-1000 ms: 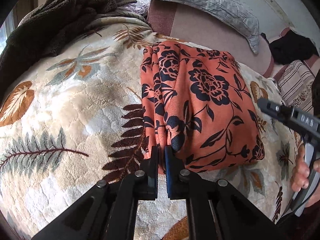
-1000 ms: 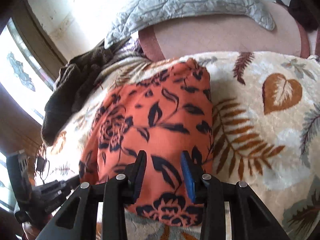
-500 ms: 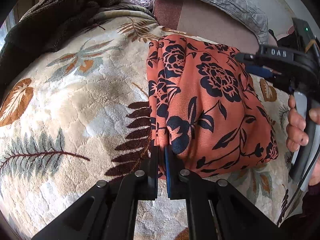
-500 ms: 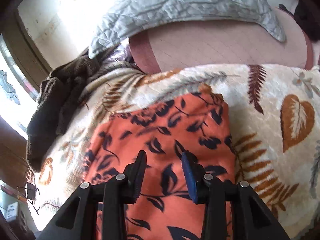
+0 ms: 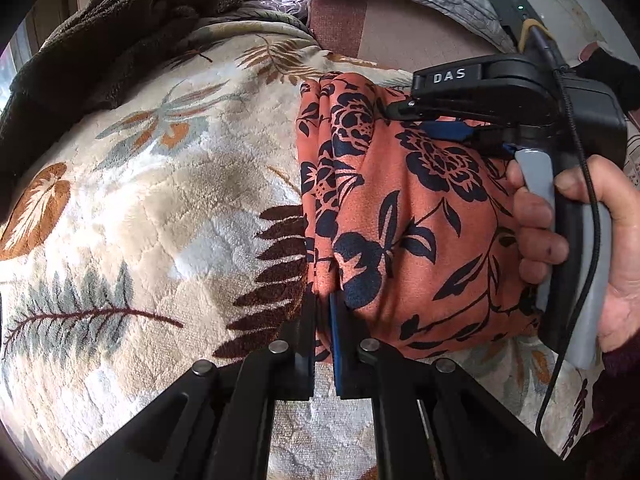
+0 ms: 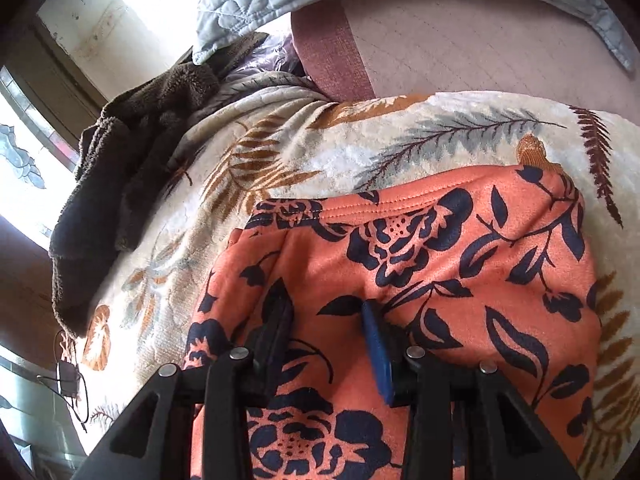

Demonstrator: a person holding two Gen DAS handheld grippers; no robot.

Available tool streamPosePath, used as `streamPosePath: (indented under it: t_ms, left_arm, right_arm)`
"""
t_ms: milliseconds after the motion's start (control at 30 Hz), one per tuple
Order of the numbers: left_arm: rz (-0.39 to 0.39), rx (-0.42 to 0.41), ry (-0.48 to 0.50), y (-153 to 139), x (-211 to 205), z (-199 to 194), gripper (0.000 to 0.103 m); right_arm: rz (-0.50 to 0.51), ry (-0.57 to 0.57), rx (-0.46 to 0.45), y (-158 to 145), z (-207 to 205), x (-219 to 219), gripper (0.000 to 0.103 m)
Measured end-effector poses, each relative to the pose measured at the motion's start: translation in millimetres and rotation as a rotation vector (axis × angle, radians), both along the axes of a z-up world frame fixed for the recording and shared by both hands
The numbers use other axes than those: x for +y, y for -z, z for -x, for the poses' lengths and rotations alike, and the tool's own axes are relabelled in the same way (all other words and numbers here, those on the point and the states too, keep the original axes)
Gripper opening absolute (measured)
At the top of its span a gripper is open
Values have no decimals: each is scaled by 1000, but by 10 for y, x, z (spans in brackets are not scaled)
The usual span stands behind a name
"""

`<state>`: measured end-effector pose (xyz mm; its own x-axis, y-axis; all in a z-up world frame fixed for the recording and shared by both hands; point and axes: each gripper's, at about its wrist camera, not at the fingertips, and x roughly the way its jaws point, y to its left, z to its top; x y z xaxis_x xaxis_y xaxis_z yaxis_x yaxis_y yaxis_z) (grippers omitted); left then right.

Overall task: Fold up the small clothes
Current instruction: 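Grasp the folded dress bundle with the left gripper while the right gripper presses it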

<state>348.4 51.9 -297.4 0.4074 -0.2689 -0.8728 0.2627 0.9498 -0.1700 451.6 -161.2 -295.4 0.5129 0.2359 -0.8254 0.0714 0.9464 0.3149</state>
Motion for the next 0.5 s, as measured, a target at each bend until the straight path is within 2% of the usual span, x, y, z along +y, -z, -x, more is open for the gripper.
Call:
streamPosePath:
  t_ms: [67,167,367,500]
  left_arm:
    - [-2,-2,-2,4,-3,-6,6]
    - [-5,-7,-3,10,1,1,6]
    - [-18,-17,-9,0,-8,38,6]
    - [-29,-23,-12,-10,-19,68,6]
  right_arm:
    - [-43,0,-6,-106,98,-94,41]
    - [-89,25,-52,-299,303,-248,52]
    - [21,15,-92,-586,928,-453,52]
    - [39,20,-77,-552,1254,-575,52]
